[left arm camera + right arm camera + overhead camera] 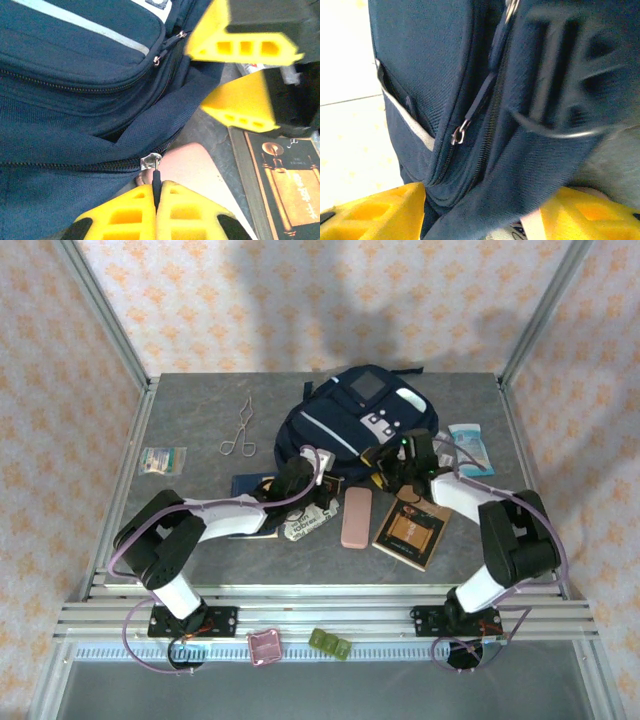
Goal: Pack the student bag
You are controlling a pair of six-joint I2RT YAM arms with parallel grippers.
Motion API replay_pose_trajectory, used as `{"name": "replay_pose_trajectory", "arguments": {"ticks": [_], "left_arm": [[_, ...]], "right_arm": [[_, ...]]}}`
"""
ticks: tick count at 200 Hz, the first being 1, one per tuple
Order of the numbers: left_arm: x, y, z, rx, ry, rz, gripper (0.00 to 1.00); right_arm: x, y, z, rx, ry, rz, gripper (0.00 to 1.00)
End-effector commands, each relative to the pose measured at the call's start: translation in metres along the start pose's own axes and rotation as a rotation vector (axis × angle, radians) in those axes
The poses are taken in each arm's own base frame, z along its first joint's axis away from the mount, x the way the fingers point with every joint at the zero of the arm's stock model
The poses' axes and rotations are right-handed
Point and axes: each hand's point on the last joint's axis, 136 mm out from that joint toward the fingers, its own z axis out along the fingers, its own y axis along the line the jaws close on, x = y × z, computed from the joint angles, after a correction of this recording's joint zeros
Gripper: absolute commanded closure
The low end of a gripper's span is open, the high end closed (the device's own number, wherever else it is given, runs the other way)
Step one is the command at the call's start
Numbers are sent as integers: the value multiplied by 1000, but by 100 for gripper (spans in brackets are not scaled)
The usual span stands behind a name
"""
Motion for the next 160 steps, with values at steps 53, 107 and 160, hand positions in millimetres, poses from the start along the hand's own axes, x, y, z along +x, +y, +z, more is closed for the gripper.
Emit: {"name": "replay_pose_trajectory", "arguments": {"ticks": [53, 107, 160], "left_arm": [[-11, -21, -1, 25, -36, 8, 100], [10, 29, -21, -181, -16, -59, 100], [16, 87, -63, -344, -59, -131, 100]], "right_arm": [[2, 21, 41, -74, 40, 41, 87], [-17, 26, 25, -85, -15, 26, 100], [-41, 28, 7, -105, -60, 28, 100]]}}
